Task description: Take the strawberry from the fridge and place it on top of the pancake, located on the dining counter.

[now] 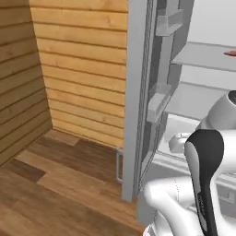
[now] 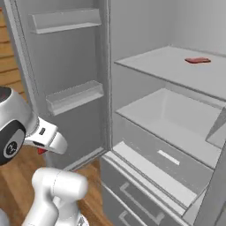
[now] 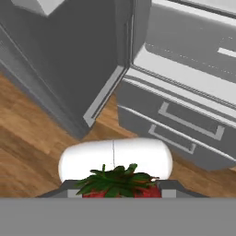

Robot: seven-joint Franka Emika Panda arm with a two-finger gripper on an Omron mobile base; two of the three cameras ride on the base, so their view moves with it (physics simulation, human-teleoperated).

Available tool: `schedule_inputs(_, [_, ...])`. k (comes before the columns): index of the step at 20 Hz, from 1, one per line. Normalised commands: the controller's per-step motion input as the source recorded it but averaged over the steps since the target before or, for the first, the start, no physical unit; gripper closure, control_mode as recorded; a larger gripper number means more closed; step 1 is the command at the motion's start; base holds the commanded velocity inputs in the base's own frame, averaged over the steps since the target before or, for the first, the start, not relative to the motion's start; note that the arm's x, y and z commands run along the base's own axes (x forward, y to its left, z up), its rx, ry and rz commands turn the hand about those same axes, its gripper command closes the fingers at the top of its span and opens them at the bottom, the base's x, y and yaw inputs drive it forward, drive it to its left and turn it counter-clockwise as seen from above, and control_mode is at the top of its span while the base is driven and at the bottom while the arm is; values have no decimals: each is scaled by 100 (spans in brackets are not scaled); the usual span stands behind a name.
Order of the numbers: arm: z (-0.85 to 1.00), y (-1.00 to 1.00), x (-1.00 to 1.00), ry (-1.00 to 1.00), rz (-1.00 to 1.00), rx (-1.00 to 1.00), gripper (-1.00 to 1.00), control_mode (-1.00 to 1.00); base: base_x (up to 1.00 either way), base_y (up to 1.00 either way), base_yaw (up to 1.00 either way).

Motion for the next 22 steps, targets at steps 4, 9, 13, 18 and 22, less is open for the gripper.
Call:
schedule_inputs(4, [0,0,0,0,0,0,100,100,-3,-4,100])
schedule_inputs(9, [0,0,0,0,0,0,100,100,-44,4,92])
schedule_inputs(13, [0,0,0,0,0,0,100,100,-53,33,70])
schedule_inputs(18, [0,0,0,0,0,0,100,100,-4,52,63])
schedule_inputs(22, [0,0,0,0,0,0,100,100,15,16,19])
